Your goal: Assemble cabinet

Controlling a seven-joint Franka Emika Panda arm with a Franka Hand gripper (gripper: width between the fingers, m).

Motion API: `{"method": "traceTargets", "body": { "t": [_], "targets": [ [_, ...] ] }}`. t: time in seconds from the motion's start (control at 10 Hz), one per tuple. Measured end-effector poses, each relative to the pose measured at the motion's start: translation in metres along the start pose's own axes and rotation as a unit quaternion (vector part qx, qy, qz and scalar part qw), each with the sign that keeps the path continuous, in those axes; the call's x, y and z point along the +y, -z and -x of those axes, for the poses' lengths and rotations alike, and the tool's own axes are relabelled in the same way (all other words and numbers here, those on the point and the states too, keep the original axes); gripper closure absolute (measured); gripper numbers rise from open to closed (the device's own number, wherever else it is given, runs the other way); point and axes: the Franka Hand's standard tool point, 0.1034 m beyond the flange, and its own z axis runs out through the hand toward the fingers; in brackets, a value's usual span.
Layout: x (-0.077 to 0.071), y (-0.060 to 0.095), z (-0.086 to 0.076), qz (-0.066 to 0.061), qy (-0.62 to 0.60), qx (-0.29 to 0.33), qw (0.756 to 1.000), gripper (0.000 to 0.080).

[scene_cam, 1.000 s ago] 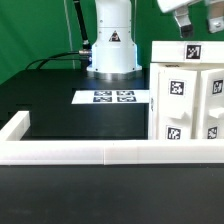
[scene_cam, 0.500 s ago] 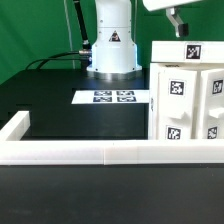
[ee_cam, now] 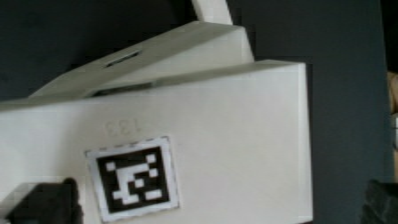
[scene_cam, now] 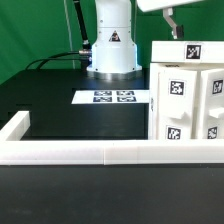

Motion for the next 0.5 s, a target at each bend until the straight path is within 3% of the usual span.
{"method": "traceTargets", "body": {
  "t": [0.2,0.5],
  "targets": [
    [0.0045,-0.0011,-0.0022,0.004,0.173,0.011,0.985,0.0002],
    [0.0075,-0.0035,-0.0015,0.025,0.371,0.01,0.928,0.0002]
  ]
}}
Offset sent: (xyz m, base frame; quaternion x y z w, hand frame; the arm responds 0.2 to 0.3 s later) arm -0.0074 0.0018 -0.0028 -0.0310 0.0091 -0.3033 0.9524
